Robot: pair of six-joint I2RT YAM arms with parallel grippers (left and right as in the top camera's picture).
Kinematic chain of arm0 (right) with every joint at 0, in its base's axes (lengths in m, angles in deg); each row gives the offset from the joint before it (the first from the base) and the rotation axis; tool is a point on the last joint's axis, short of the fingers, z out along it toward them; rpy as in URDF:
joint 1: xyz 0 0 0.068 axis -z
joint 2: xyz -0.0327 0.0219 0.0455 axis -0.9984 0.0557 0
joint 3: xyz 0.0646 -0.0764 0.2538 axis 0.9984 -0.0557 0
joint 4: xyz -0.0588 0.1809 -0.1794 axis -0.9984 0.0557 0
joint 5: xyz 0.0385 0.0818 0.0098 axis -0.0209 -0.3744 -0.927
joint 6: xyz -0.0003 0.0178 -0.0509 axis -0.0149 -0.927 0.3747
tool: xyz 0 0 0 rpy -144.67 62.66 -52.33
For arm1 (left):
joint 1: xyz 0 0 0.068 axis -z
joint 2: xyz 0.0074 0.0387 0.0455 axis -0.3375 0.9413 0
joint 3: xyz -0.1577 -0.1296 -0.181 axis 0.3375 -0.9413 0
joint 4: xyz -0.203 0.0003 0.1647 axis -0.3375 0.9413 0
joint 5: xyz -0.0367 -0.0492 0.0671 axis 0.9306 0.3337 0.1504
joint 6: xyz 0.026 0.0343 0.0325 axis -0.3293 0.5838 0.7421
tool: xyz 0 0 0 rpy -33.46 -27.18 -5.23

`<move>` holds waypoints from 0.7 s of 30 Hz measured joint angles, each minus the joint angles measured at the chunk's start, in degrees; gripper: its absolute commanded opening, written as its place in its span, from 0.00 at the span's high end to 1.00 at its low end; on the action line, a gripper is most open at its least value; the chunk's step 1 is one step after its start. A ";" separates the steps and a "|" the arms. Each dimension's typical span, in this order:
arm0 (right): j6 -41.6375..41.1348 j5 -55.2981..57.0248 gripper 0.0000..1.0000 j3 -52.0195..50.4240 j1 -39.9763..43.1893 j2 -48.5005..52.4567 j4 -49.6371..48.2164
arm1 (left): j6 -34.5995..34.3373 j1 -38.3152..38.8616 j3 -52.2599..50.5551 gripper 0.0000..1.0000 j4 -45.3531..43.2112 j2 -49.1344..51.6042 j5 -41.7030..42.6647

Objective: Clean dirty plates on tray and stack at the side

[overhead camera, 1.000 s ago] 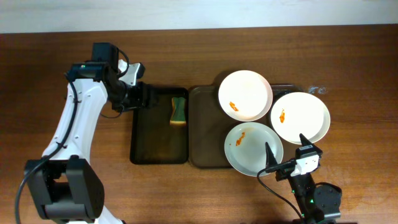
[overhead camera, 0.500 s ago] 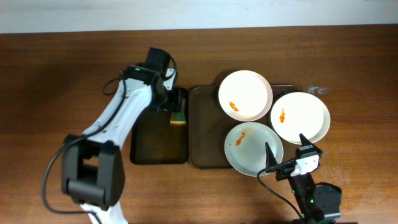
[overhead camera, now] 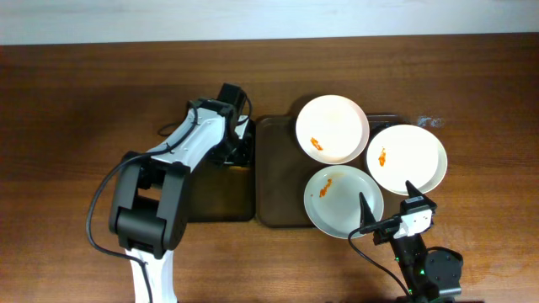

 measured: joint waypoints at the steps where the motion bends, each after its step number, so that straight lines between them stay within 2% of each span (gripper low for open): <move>1: 0.02 0.00 0.02 0.00 0.00 0.00 0.00 | -0.07 0.00 0.00 1.00 0.00 0.00 -0.31; 2: 0.00 0.00 0.02 0.00 0.00 0.00 0.00 | -0.09 -0.04 0.00 1.00 0.20 0.00 -0.72; 3: 0.02 0.00 0.02 0.00 0.00 0.00 0.00 | -0.07 -0.09 0.00 0.94 0.92 0.00 -0.94; 4: 0.00 0.00 0.02 0.00 0.00 0.00 0.00 | -0.09 -0.28 0.00 0.72 1.97 0.00 -1.07; 5: 0.00 0.00 0.02 0.00 0.00 0.00 0.00 | -0.20 -0.57 0.07 0.55 3.04 0.00 -1.05; 6: -0.02 0.00 0.02 0.00 0.00 0.00 0.00 | 0.04 -1.31 0.42 0.45 4.98 0.00 -1.11; 10: 0.00 0.00 0.02 0.00 0.00 0.00 0.00 | -0.31 -5.46 4.55 0.21 10.47 0.00 -1.42; 12: -0.02 0.00 0.02 0.00 0.00 0.00 0.00 | -0.09 -6.36 7.23 0.14 10.75 0.00 -1.44; 18: 0.02 0.00 0.02 0.00 0.00 0.00 0.00 | 1.09 -4.37 8.15 0.16 6.23 0.00 -1.57; 20: 0.00 0.00 0.02 0.00 0.00 0.00 0.02 | 1.42 -3.74 8.15 0.29 5.42 0.00 -2.34; 21: 0.00 0.00 0.02 0.00 0.00 0.00 0.00 | 1.55 -3.61 8.09 0.31 4.31 0.00 -2.51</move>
